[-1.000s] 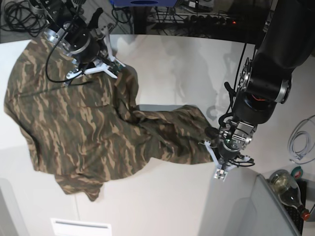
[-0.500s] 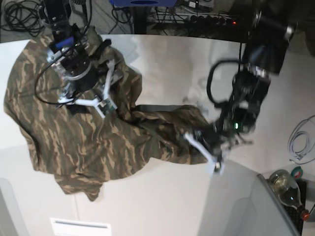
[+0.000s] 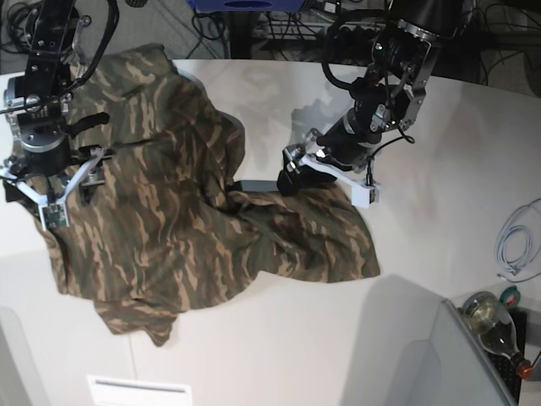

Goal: Layout the t-shirt on the table in an organized manner, then fold the t-shirt properly
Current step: 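Pull the bunched fabric with the left gripper away from the right gripper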

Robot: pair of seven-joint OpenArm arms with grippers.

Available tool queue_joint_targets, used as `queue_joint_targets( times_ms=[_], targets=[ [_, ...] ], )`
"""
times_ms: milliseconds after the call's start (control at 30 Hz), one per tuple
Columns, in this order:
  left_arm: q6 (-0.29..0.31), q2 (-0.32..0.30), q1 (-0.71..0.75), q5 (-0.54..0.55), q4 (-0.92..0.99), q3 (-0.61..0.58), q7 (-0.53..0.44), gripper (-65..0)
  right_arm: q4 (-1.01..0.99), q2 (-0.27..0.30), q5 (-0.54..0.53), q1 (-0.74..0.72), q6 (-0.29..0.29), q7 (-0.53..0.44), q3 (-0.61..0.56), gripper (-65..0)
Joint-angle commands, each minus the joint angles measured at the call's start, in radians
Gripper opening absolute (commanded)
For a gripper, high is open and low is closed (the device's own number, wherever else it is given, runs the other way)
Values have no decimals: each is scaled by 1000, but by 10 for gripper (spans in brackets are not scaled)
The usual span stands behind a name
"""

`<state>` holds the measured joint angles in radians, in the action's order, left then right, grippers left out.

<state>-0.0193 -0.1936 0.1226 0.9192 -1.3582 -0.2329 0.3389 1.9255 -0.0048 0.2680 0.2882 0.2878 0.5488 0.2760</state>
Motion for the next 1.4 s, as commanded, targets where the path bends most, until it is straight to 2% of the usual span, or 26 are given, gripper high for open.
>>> queue_joint_targets(
  times_ms=[0, 67, 100, 200, 267, 433, 500, 533, 633, 667, 867, 1000, 1033, 1133, 1167, 1200, 1267, 1300, 1367],
  targets=[
    [40, -2, -10, 10, 9, -1, -33, -143, 7, 1, -6, -10, -3, -25, 7, -209],
    [132, 26, -21, 14, 61, 0, -65, -143, -13, 1, -6, -10, -3, -25, 12, -209],
    [157, 38, -34, 14, 82, 5, -70, -143, -19, 2, -6, -10, -3, -25, 12, -209],
    [173, 70, -80, 16, 159, 7, -68, -143, -47, 2, -17, -20, -3, -26, 47, -209],
    [175, 95, -114, 16, 202, -3, -68, -143, -76, 2, -98, -37, -3, -26, 102, -209],
    [172, 135, -194, 13, 288, -4, -70, -148, -209, 24, -387, -100, -3, -19, 317, -209],
    [172, 135, -225, 13, 333, -6, -68, -219, -301, 59, -439, -120, -3, -19, 377, -209],
    [172, 131, -235, 13, 345, -6, -68, -283, -344, 72, -451, -128, -3, -19, 397, -209],
    [170, 95, -245, 13, 339, -6, -65, -599, -456, 110, -457, -137, -3, -19, 449, -209],
    [170, 78, -248, 13, 328, -6, -56, -650, -482, 116, -457, -137, -3, -19, 458, -209],
    [170, 33, -269, 11, 254, 0, 36, -650, -598, 122, -459, -140, -2, -19, 463, -209],
    [170, 16, -281, 11, 239, -1, 55, -650, -671, 121, -461, -154, 3, -17, 464, -215],
    [170, 12, -281, 11, 236, -4, 55, -650, -688, 121, -461, -154, 27, -17, 464, -216],
    [170, 9, -280, 11, 234, -6, 55, -650, -717, 93, -461, -160, 161, -16, 464, -224],
    [170, 7, -280, 11, 234, -6, 55, -650, -717, 85, -461, -163, 189, -8, 466, -249],
    [170, 6, -280, 11, 234, -6, 55, -650, -716, 82, -459, -163, 215, 9, 464, -315],
    [169, -7, -278, 11, 233, -7, 55, -650, -697, 79, -459, -163, 253, 50, 464, -549],
    [169, -8, -277, 11, 233, -7, 55, -650, -673, 78, -459, -163, 265, 63, 464, -647],
    [137, -36, -265, 11, 224, -6, 55, -650, -588, 61, -459, -157, 281, 113, 466, -635]
  ],
)
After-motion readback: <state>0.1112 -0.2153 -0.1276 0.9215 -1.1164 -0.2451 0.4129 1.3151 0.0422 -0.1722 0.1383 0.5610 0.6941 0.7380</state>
